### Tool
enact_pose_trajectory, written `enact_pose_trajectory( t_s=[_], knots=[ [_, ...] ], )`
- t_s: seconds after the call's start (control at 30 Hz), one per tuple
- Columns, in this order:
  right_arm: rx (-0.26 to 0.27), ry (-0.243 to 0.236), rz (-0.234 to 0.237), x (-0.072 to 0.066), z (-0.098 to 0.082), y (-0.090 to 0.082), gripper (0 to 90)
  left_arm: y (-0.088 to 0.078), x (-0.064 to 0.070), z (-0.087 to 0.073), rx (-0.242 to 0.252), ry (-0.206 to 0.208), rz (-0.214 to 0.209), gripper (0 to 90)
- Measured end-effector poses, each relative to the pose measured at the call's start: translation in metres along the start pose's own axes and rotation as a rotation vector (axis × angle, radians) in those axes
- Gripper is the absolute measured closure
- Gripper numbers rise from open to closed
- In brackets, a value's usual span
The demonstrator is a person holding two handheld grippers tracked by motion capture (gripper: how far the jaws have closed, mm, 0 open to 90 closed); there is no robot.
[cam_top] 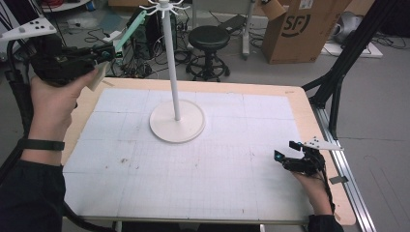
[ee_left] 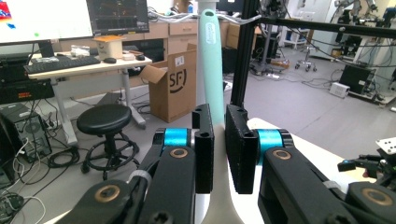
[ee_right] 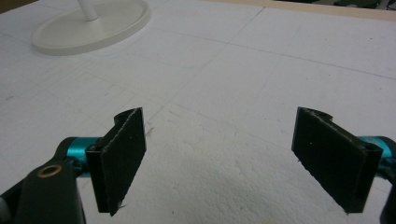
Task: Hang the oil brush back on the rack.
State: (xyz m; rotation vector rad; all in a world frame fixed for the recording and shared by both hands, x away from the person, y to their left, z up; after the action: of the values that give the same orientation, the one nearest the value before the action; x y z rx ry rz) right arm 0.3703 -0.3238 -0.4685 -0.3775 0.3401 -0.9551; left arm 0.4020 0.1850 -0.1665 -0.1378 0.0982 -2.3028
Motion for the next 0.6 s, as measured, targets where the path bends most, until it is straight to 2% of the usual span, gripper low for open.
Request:
enact_pose_trajectory(
  t_s=[0.6],
  knots=[
    [-0.004,-0.004,-0.001,0.0,0.0,0.0,16.9,0.013,0.007,-0.006,-0.026,0.001,-0.03,82.0]
  ],
)
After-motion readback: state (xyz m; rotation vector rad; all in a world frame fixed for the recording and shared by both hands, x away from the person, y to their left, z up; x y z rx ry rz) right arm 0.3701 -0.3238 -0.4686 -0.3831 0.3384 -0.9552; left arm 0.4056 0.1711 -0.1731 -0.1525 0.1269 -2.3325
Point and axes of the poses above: each handheld gripper's, and its own axes: y roughly forward along the jaws, z roughly out of its top, x roughly to its right, the point moved 9 cm from there along y, roughly forward along the jaws, and after that the axes turned 1 degree about -y, right-handed, at the moved point
